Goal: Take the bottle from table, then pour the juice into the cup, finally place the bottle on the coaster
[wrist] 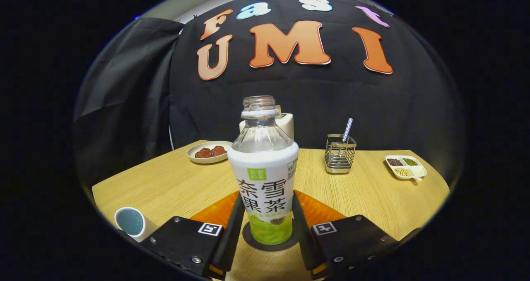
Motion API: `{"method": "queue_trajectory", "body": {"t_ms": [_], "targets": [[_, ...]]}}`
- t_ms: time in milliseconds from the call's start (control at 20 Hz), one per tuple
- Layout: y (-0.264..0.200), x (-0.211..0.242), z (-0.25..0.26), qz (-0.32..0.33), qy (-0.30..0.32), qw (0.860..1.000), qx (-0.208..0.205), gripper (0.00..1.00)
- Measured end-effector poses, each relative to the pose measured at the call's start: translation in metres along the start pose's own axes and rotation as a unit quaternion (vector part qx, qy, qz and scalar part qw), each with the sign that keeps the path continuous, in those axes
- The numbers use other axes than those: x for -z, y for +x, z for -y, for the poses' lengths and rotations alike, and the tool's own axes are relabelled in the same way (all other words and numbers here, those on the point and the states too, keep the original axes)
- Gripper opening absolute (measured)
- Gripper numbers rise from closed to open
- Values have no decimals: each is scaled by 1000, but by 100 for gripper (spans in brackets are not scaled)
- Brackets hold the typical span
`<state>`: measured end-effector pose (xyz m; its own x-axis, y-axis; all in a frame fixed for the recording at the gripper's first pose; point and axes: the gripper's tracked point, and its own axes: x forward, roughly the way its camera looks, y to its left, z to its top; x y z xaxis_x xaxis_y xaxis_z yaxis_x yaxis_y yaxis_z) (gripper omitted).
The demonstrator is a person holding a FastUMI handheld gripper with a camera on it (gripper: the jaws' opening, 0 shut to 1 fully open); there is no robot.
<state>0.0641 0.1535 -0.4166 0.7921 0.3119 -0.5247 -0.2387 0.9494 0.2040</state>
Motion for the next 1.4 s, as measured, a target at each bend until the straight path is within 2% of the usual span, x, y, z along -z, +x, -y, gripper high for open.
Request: {"method": "queue_trajectory", "body": {"t_ms": [100, 350, 450, 600, 950, 1150, 1400], "targets": [[-3, -3, 1, 3, 2, 1000, -2, 67], [-27, -30, 2, 35, 4, 999, -3, 91], [-45, -46, 3, 52, 3, 999, -7, 95], [-81, -81, 6, 86, -2, 996, -1, 97], [-183, -157, 41, 158, -32, 986, 45, 97], [-225, -175, 71, 159, -38, 982, 94, 97], [-261, -188, 81, 174, -39, 978, 106, 97]]}}
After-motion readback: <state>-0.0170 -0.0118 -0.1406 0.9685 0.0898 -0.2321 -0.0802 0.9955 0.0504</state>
